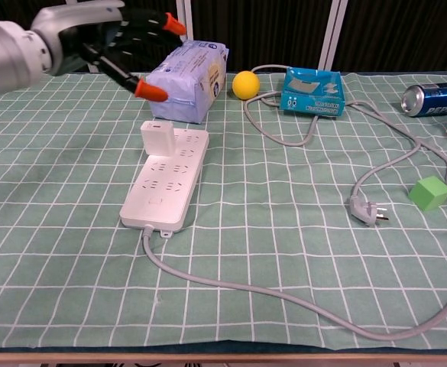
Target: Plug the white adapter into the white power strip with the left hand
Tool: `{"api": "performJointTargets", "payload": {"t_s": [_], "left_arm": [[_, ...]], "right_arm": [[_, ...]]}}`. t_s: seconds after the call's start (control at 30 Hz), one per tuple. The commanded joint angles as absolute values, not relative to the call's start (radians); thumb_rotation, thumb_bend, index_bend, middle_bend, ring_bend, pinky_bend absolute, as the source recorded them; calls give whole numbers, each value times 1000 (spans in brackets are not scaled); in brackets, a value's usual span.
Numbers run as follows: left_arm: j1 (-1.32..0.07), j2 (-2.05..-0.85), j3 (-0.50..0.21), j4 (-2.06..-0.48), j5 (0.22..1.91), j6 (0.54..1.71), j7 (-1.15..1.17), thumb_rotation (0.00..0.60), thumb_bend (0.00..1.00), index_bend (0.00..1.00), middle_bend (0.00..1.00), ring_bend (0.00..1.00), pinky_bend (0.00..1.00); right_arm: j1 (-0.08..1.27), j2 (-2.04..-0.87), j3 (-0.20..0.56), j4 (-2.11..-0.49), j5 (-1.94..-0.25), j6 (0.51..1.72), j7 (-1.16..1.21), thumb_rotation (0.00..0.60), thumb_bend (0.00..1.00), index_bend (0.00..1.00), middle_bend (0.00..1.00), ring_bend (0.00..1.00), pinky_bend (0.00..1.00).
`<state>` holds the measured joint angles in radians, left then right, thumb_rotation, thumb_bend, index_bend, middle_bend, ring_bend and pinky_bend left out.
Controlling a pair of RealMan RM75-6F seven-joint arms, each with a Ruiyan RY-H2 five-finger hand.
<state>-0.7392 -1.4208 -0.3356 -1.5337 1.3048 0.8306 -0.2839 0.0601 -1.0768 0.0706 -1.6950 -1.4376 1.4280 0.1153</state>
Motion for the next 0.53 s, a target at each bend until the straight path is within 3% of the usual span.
{"api": "performJointTargets", "payload": {"t_s": [0.03,0.13,0.33,0.53], "left_arm": [[-569,-1256,-192,-1723,1317,1065,109,600,28,39,12,0,69],[-489,-1208,-131,-1778,1321,1185,300,600,28,4,0,0,6],[-315,-1191,-18,-1785,1379,1429,496,600,18,0,0,0,0],[-214,-1231,37,-1685,1385,1508,458,600,17,0,0,0,0]], "right_arm": [[60,-1081,71,-1693,-1440,1434,99,600,395,0,0,0,40],[58,-1087,73,-1686,-1449,1448,82,600,395,0,0,0,40],[56,-1100,73,-1671,-1465,1470,40,600,396,0,0,0,40],[55,-1111,74,-1663,-1468,1479,22,600,396,0,0,0,40]]}}
